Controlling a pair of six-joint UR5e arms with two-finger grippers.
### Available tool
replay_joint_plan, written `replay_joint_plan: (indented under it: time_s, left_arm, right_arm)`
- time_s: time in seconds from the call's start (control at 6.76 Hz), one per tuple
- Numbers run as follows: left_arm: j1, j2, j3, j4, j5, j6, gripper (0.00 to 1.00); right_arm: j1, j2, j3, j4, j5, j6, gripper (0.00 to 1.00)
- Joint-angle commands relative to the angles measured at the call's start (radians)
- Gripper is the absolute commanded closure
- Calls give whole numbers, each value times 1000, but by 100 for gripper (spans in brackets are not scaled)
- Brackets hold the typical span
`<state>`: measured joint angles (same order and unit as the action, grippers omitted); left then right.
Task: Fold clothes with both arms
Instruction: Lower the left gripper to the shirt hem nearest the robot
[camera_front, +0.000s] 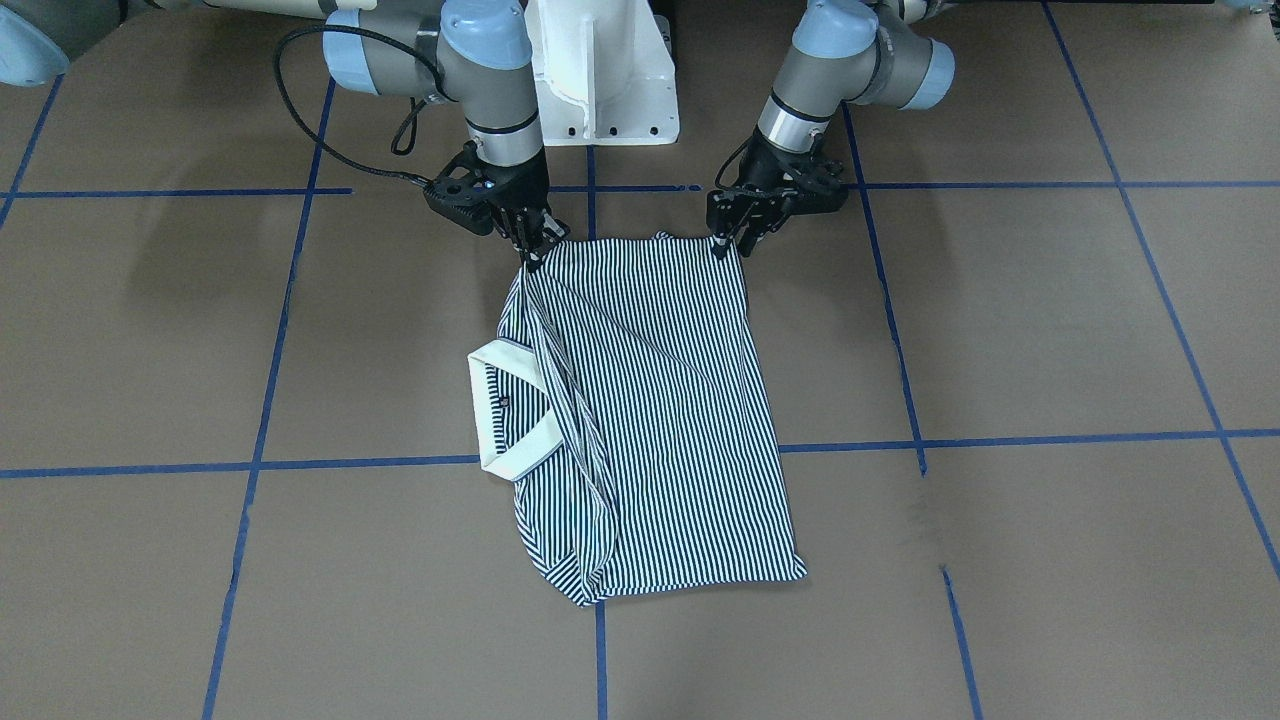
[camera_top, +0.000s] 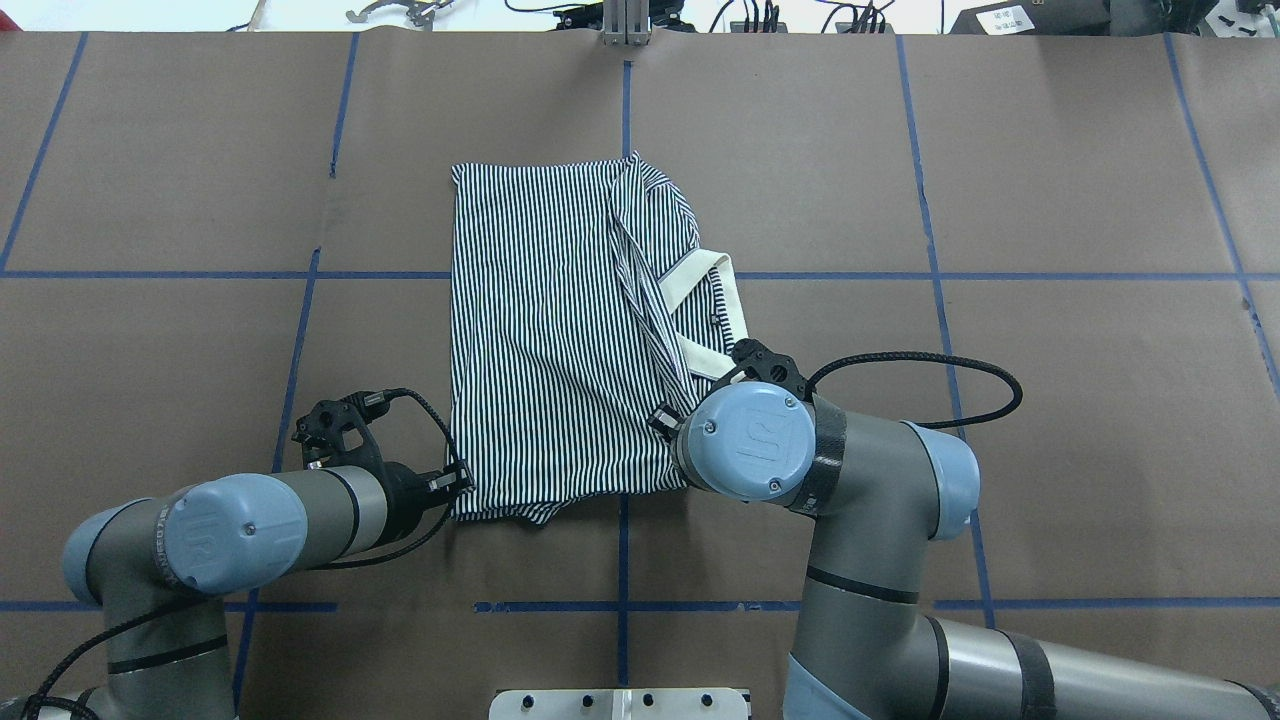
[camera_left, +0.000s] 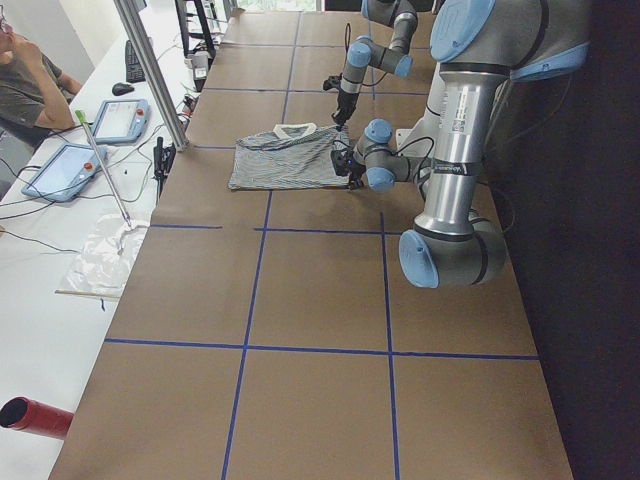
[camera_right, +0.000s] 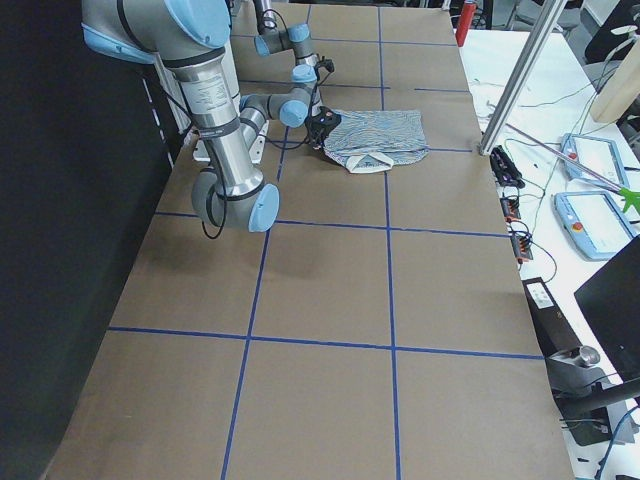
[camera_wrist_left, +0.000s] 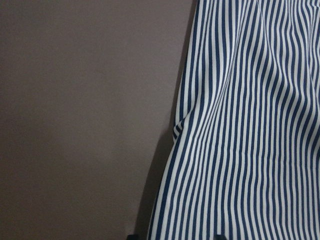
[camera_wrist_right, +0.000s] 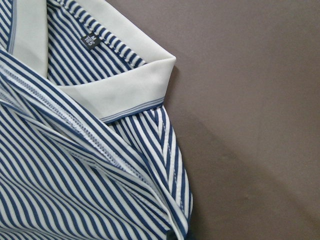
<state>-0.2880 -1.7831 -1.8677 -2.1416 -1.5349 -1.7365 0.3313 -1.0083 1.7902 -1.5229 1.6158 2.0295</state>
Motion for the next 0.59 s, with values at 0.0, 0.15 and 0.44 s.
replay_joint_plan:
  time_s: [0.0,0.15,0.44]
  left_arm:
    - [7,-1,-7,0,-5,0,100]
    - [18,-1,-17,2,-7,-2,100]
    - [23,5,-179,148,-33,-21,100]
  right_arm:
    - [0,2,0,1,-1,0,100]
    - [0,1,1,1,-1,5,100]
    - [-1,-36,132,-55,1,53,100]
